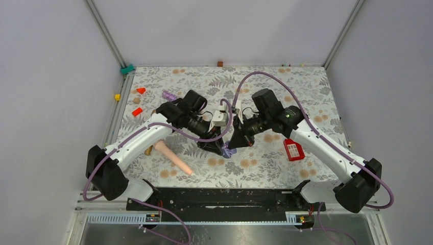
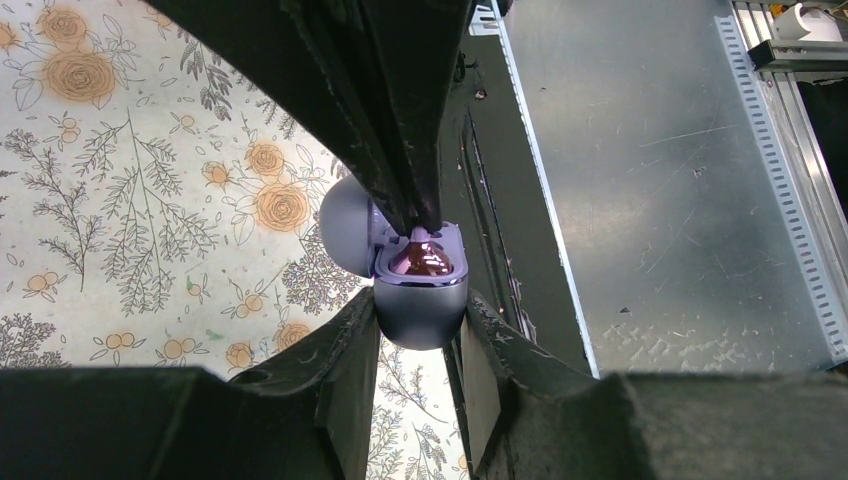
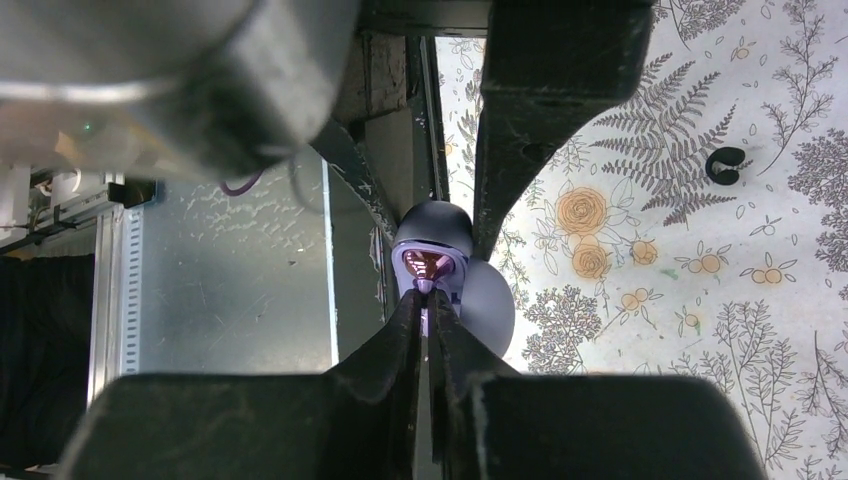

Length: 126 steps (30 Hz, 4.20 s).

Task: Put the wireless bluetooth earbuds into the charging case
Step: Place the earbud in the charging case, then close the charging case, then place the charging case at the center of the board.

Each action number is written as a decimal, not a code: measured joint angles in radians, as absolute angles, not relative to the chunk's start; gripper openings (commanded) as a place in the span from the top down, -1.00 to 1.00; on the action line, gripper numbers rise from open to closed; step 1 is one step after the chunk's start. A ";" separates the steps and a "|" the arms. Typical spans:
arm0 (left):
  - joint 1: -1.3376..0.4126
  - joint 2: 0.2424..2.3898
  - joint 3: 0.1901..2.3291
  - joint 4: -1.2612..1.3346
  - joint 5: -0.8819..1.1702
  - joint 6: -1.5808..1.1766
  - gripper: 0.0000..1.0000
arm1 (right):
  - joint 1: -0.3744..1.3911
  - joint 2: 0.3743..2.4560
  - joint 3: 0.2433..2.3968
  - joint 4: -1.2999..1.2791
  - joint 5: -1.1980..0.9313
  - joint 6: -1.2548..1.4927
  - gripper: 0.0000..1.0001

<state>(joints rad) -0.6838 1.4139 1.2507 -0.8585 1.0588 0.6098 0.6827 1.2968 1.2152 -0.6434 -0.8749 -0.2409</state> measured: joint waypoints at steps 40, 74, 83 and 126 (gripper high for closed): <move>-0.694 1.418 1.251 -0.845 1.058 0.609 0.95 | 0.672 1.199 1.147 -0.609 -0.527 -0.329 -0.07; -0.694 1.430 1.290 -0.844 1.030 0.594 0.98 | 0.665 1.196 1.021 -0.430 -0.832 -0.246 -0.55; -0.692 1.430 1.290 -0.836 1.015 0.602 0.97 | 0.664 1.198 1.014 -0.406 -0.865 -0.218 0.38; -0.666 1.430 1.282 -0.721 1.029 0.447 0.88 | 0.665 1.232 1.014 -0.416 -0.854 -0.253 0.49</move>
<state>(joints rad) -0.6659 1.4303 1.2819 -0.7208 1.0290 0.4465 0.6655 1.2324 1.0138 -0.4156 -0.8536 -0.2535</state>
